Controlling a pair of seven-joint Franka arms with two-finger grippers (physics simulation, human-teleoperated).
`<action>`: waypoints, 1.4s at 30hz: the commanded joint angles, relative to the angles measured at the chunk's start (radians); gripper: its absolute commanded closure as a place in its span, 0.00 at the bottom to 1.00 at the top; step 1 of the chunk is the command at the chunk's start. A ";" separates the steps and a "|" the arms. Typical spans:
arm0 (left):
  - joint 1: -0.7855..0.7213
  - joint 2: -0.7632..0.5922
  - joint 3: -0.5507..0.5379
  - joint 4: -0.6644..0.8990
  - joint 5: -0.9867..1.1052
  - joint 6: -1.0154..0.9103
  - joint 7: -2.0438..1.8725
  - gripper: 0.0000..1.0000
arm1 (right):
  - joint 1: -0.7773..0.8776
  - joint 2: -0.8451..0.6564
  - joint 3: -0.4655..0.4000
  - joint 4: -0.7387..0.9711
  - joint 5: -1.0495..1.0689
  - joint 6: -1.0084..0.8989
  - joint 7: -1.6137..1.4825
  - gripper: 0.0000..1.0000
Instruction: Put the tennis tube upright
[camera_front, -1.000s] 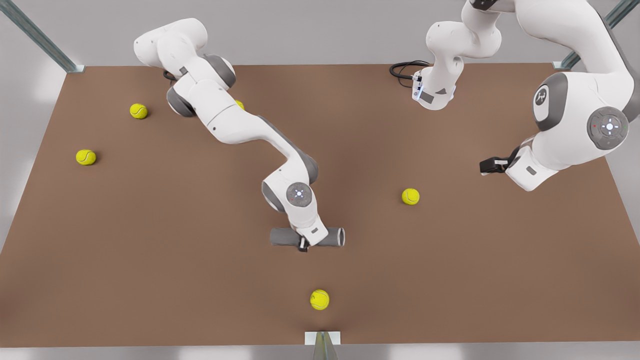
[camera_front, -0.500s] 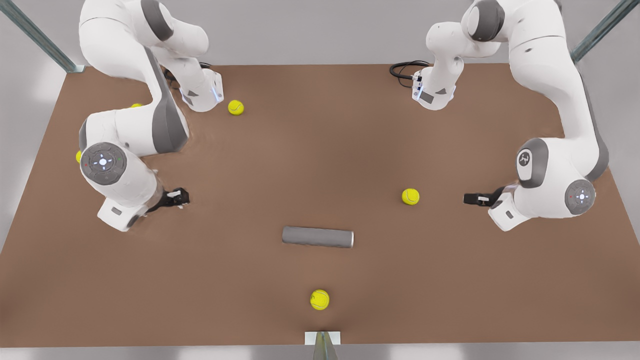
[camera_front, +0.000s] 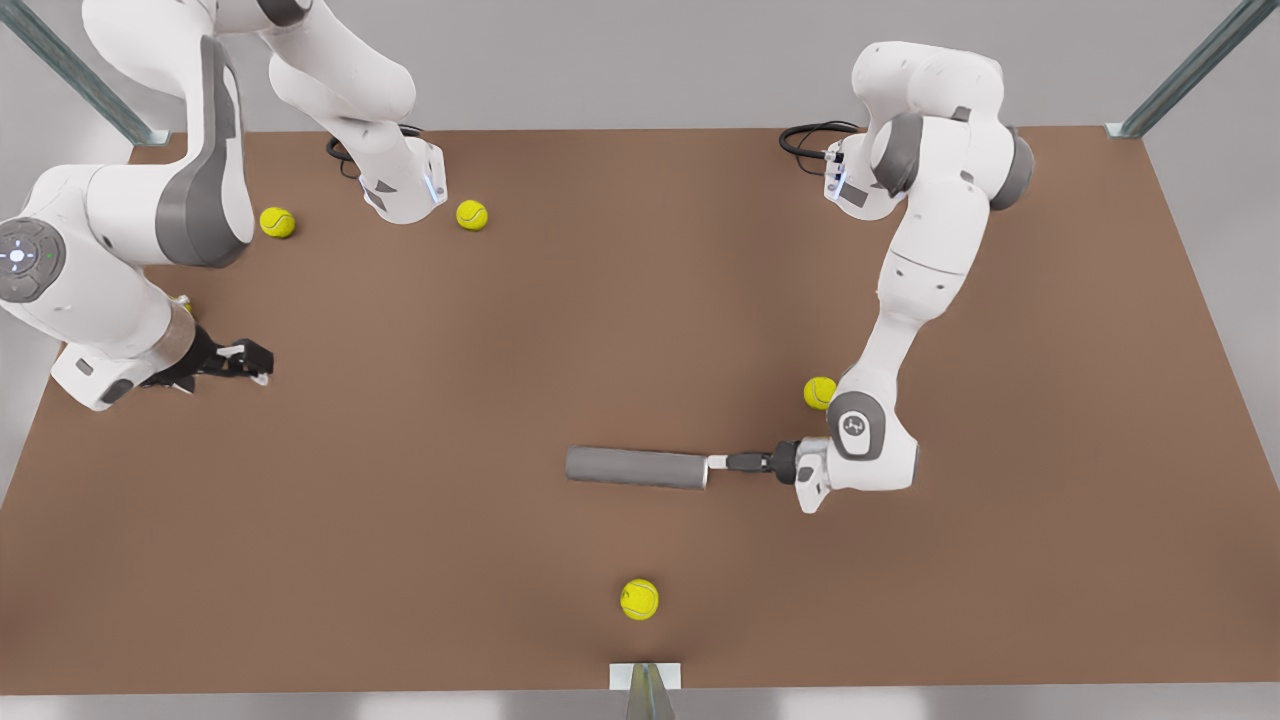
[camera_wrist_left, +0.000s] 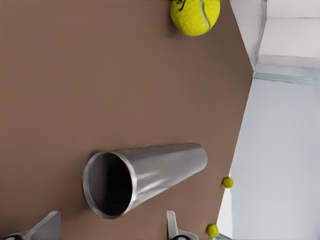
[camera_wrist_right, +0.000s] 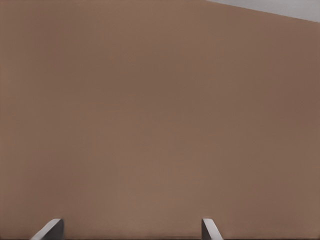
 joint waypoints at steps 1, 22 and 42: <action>0.000 0.006 -0.006 0.002 -0.091 0.004 0.000 0.00 | 0.007 -0.006 0.001 0.001 0.001 0.001 0.001 0.00; -0.012 0.029 -0.034 0.015 -0.089 -0.004 0.064 0.00 | 0.147 0.057 -0.103 0.076 0.016 -0.045 -0.007 0.00; -0.019 0.033 -0.080 -0.008 -0.089 -0.024 0.080 0.30 | 0.110 0.071 -0.106 0.065 0.062 -0.091 0.019 0.00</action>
